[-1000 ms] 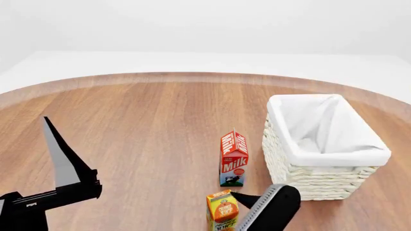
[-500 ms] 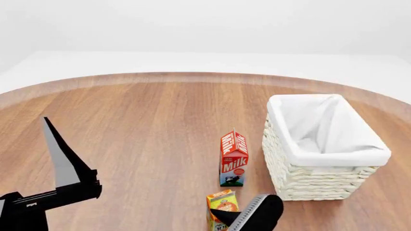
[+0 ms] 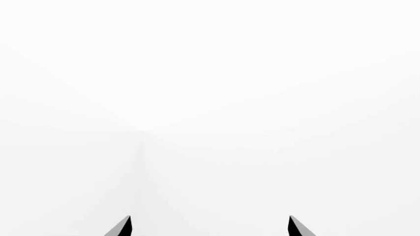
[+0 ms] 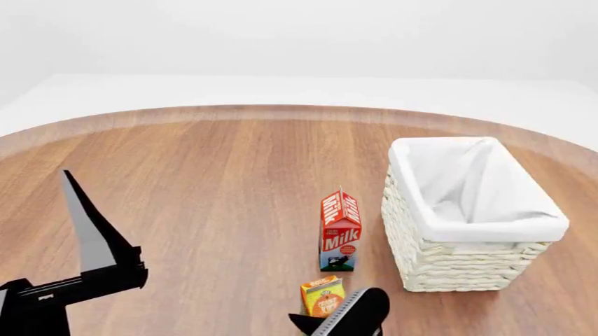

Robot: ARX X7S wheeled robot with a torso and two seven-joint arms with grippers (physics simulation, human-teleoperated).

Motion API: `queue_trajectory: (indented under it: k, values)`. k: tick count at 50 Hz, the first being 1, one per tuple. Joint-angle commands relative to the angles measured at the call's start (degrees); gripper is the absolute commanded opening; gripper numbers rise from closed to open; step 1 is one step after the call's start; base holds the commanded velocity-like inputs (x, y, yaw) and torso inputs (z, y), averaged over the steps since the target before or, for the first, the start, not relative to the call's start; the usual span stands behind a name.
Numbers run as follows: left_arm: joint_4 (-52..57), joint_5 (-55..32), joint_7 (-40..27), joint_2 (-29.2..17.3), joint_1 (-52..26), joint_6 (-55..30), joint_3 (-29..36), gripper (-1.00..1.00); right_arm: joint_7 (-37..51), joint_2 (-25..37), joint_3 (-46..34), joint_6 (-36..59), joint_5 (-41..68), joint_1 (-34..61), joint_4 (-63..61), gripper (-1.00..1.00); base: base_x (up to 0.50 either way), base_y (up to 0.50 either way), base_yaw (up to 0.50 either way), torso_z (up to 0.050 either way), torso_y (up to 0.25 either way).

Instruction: Pick up the cream cheese box and the butter, and put them in the basket.

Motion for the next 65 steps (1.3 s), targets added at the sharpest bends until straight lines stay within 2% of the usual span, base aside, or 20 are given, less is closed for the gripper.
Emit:
queue_trajectory:
  k: [1,18,27,36,50,65]
  values:
    - [0.33,-0.12,-0.11,-0.17,0.21,-0.12,-0.16,1.00,1.38,-3.60,-0.23,-0.88,0.65,-1.99,0.70,1.00,0.00,0.00,0.00,0.000,0.000]
    - [0.20,-0.12,-0.31,-0.29,0.30,0.12,-0.05,1.00,3.19,-7.80,-0.90,-1.19,0.45,-4.81,3.06,1.00,0.00,0.00,0.00,0.000,0.000]
    - [-0.16,-0.21,-0.46,-0.37,0.35,0.45,-0.04,1.00,5.35,-7.16,1.49,-4.49,2.96,-6.40,6.33,1.00,0.00,0.00,0.00,0.000,0.000]
    - [-0.07,-0.53,-0.62,-0.60,0.50,0.46,-0.47,1.00,8.49,-9.85,2.75,-6.32,4.37,-8.21,8.75,1.00,0.00,0.00,0.00,0.000,0.000]
    - [-0.09,-1.10,-1.05,-0.93,0.75,0.76,-1.38,1.00,8.02,-14.16,0.22,-5.21,4.88,-11.15,10.65,1.00,0.00,0.00,0.00,0.000,0.000]
    - [0.36,-1.43,-1.18,-1.08,0.73,0.22,-1.65,1.00,7.55,-15.13,-1.36,-5.06,6.36,-14.07,12.94,1.00,0.00,0.00,0.00,0.000,0.000]
